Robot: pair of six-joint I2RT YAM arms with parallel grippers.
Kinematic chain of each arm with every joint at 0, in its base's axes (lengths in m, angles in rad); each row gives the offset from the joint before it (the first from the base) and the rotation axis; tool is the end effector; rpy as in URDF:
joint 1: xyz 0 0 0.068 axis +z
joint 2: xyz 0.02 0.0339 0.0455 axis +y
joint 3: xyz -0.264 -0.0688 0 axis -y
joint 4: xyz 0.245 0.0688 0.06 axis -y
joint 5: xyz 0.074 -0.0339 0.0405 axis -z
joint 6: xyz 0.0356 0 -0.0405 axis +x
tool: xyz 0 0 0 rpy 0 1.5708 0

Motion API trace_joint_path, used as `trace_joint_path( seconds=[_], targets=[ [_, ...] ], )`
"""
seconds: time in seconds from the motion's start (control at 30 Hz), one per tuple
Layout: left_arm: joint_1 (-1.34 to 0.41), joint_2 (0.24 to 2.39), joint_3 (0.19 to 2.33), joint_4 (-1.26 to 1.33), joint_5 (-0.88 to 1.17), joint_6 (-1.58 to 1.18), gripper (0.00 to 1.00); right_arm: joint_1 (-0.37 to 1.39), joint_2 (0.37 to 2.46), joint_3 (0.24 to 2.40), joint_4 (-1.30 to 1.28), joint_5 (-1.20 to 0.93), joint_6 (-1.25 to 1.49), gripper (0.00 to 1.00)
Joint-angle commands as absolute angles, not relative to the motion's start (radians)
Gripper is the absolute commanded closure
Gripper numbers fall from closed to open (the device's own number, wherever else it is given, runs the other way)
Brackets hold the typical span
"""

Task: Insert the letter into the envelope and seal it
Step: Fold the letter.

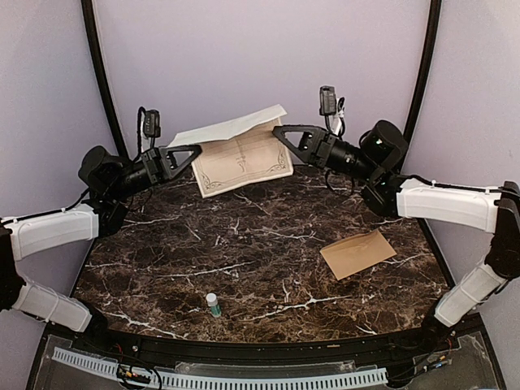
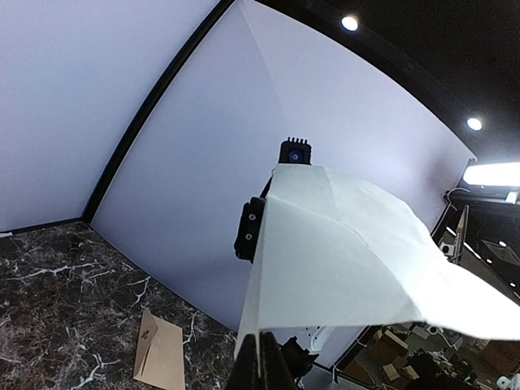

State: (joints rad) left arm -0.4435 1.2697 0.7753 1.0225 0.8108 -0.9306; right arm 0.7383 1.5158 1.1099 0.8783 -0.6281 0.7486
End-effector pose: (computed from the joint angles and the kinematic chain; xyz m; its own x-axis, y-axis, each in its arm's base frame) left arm 0.2337 -0.1396 0.3518 -0.4187 -0.4127 -0.8089 0.8794 0.0378 -0.4745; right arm 0.2417 0.2482 0.3823 -0.3875 0.3920 -0.8344 -0.9116 -0.0280 0.4102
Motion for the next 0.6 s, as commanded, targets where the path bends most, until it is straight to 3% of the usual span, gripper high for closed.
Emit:
trace_joint_path(
  seconds=[0.0,0.1,0.17,0.57],
  targets=[
    [-0.448,1.246,0.764,1.018,0.797,-0.889,1.00,0.714,1.466,1.072,0.898,-0.591,0.759,0.42],
    [-0.448,1.238,0.766,0.988,0.806,-0.843,1.00,0.695,1.438,1.050,0.872,-0.577,0.748,0.14],
    [-0.448,1.237,0.767,0.973,0.828,-0.815,1.00,0.682,1.416,1.042,0.831,-0.562,0.726,0.02],
    [-0.448,1.201,0.795,0.737,0.942,-0.604,1.00,0.605,1.305,1.121,0.408,-0.455,0.475,0.01]
  ],
)
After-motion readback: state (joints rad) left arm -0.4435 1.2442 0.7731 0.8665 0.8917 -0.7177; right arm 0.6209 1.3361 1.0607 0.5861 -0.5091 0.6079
